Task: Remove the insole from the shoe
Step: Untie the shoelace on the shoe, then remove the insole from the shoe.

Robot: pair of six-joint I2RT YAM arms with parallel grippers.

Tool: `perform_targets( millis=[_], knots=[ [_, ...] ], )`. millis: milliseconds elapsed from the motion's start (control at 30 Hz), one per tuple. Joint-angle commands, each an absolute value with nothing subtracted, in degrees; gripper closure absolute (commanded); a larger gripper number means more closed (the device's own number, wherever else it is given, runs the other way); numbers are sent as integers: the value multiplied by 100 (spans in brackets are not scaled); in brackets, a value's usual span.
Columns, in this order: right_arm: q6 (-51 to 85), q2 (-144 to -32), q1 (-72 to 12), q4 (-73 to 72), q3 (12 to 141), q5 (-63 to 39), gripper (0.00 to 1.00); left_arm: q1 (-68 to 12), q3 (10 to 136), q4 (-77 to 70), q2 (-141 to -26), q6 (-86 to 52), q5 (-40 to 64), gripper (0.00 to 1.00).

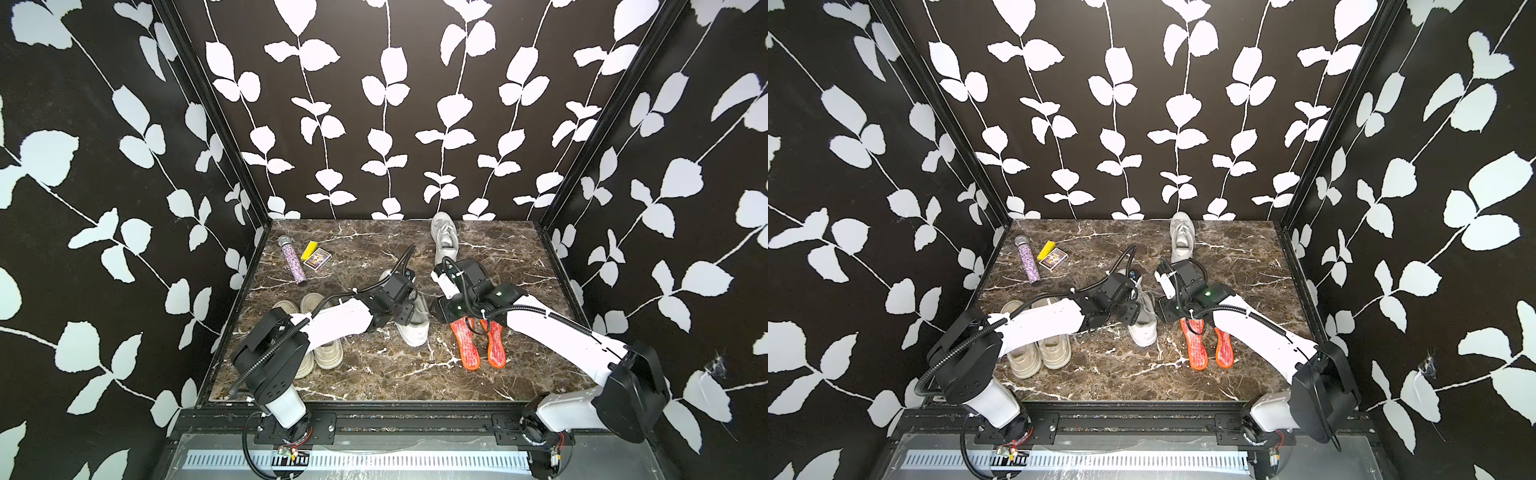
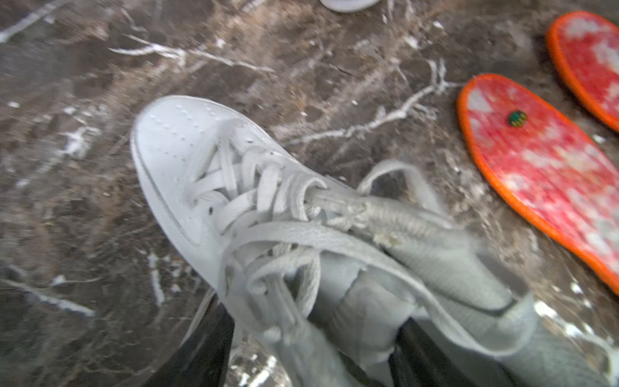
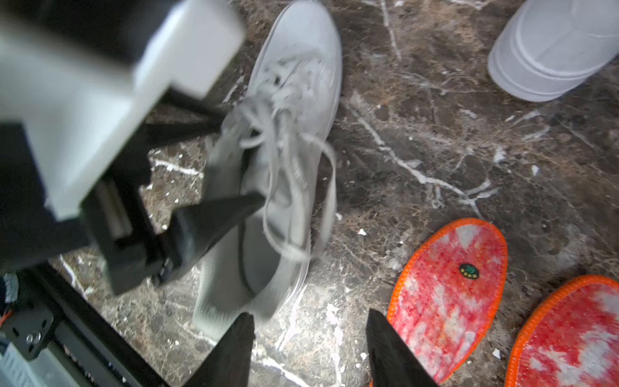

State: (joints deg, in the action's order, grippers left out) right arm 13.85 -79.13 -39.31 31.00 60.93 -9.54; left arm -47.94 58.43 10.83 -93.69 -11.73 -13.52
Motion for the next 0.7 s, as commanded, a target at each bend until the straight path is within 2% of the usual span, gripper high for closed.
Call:
perform_targets(
  millis=[0,133,300,667],
  knots=[
    [1145,-7818,-4115,3318,6366,-1082,47,-4766,5995,1004,-9268,-1127,-1954,33],
    [1246,-7924,-4203,3213,6459,-1123,50,-4753,6038,884,-9262,-1084,-2064,40],
    [1718,-8245,-4248,2717,6635,-1404,60,-4652,6004,740,-9214,-1152,-2094,53],
    [2405,-9129,-4249,2027,6983,-1221,71,-4164,5819,246,-9175,-1509,-1378,66]
  ],
)
